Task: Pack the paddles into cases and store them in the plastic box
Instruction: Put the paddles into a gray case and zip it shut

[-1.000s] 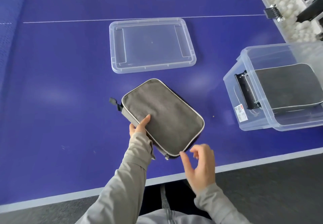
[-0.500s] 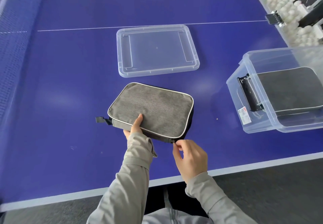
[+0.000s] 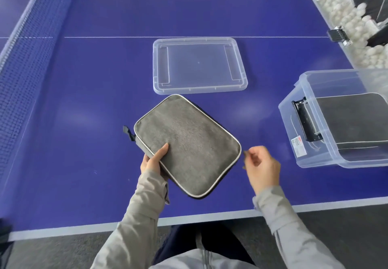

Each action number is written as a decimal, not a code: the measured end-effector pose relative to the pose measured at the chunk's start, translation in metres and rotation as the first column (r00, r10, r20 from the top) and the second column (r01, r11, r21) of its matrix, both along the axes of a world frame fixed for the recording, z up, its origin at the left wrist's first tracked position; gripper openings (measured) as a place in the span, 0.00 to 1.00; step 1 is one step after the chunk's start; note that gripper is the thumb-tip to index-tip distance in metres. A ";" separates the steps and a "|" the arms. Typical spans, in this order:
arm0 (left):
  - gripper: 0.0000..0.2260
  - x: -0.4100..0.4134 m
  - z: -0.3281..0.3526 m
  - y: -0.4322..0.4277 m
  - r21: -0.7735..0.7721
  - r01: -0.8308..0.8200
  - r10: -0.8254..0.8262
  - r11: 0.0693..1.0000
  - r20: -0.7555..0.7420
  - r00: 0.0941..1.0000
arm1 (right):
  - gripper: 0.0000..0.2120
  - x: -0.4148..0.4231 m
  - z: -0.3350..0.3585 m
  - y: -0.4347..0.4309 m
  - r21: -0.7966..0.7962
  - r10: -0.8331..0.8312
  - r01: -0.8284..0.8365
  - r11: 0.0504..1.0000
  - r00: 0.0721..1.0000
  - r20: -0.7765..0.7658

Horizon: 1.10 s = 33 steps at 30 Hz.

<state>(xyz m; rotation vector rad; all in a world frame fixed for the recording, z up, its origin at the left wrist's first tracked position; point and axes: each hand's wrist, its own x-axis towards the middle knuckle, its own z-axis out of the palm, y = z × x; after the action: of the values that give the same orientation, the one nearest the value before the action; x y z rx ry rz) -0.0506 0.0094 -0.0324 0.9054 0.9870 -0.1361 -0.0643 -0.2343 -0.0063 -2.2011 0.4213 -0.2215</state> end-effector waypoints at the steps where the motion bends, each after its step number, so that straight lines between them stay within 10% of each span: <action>1: 0.22 -0.002 0.002 0.003 -0.009 0.042 -0.041 0.999 0.039 0.998 | 0.05 0.009 0.002 -0.006 0.052 0.013 -0.012 0.999 1.000 -0.019; 13: 0.27 0.017 0.039 0.037 0.308 0.507 -0.590 0.805 0.323 0.740 | 0.13 0.078 0.039 0.006 0.308 0.325 -0.293 0.905 0.944 -0.059; 27: 0.28 0.029 0.072 0.040 0.824 0.562 -0.953 0.064 -0.116 0.280 | 0.09 0.088 0.109 0.050 0.034 0.567 -0.577 0.816 0.809 0.154; 33: 0.30 0.026 0.065 0.030 0.831 0.556 -0.936 0.018 -0.182 0.302 | 0.05 0.078 0.104 0.079 -0.097 0.689 -0.685 0.722 0.699 0.191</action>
<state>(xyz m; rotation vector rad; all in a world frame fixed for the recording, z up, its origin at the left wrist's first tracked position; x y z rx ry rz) -0.0246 0.0394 0.0321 2.2375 -0.1580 -0.4561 0.0138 -0.1555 0.0978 -2.1625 -0.5467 -0.0433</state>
